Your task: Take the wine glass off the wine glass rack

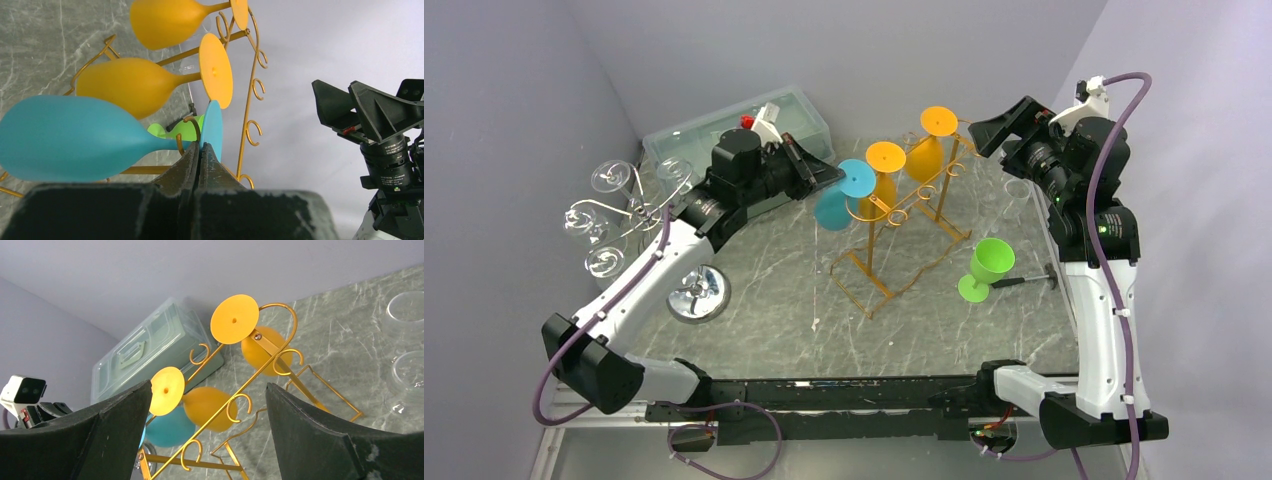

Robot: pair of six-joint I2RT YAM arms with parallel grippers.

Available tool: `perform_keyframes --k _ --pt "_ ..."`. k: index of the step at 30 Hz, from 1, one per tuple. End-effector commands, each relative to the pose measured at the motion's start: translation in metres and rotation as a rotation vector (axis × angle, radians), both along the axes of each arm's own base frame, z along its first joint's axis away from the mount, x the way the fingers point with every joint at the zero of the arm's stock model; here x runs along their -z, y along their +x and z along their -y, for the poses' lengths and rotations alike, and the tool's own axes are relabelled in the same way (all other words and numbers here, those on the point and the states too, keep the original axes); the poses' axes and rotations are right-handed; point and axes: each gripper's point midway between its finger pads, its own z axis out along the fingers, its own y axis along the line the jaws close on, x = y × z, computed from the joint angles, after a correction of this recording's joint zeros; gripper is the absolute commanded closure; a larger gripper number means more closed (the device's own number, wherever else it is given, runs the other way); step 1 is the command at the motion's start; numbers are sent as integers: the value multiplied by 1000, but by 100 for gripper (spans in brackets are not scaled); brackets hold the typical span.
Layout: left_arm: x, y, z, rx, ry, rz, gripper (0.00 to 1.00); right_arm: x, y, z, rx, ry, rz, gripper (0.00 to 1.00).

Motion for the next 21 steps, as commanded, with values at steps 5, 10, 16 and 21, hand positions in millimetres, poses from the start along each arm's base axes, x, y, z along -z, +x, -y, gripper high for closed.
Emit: perform_keyframes --k 5,10,16,21 --pt "-43 1 -23 -67 -100 87 100 -18 -3 -3 -11 9 70 14" --pt "-49 7 -29 -82 -129 92 100 -20 -3 -5 -15 10 70 14" --pt "-47 13 -27 -73 -149 74 100 -20 -3 -6 -15 11 71 14" --pt "-41 17 -23 -62 -163 57 100 -19 -3 -7 -13 9 70 14"
